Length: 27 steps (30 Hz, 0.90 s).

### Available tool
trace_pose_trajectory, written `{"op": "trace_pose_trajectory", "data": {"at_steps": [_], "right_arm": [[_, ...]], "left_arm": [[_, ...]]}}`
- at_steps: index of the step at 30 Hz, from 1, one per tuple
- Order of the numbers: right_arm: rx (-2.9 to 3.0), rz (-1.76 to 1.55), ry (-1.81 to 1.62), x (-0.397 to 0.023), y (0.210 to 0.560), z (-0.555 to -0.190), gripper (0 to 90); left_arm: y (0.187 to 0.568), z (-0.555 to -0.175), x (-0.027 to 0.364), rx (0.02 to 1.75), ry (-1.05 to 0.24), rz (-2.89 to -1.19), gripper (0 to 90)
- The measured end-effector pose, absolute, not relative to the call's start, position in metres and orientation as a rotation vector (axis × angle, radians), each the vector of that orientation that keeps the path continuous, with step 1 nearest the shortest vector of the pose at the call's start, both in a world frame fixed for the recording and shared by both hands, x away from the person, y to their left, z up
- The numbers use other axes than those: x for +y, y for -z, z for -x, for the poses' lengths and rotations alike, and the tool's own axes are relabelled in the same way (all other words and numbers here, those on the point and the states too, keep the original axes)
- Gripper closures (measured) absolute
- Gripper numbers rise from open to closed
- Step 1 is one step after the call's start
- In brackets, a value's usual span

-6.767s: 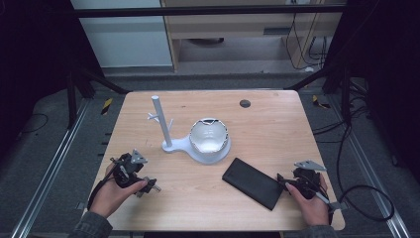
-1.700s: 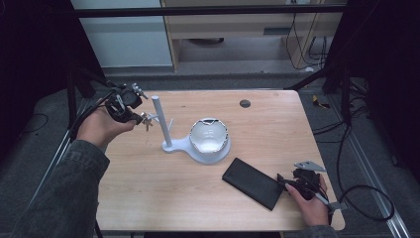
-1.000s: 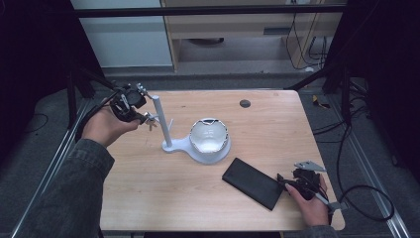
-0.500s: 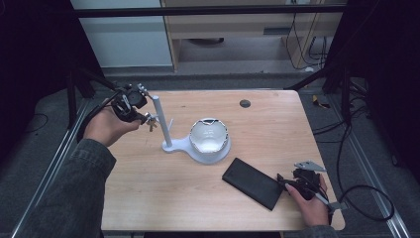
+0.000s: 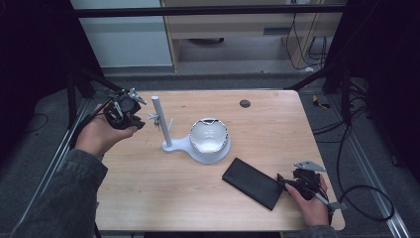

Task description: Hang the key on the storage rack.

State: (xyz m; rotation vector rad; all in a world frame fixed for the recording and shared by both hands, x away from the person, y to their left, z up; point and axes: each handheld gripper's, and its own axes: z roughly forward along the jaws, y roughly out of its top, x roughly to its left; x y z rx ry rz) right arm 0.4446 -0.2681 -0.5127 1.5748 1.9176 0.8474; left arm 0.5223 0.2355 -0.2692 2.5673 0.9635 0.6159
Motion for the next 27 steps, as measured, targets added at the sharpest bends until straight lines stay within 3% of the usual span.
{"op": "trace_pose_trajectory", "data": {"at_steps": [12, 27], "right_arm": [[1.914, -1.579, -0.854, -0.268, 0.513, -0.445, 9.4], [1.914, -1.579, -0.853, -0.268, 0.513, -0.445, 9.4]], "left_arm": [[0.294, -0.486, 0.216, 0.825, -0.562, -2.559, 73.7], [0.349, -0.471, 0.153, 0.682, -0.459, -2.603, 64.6]]}}
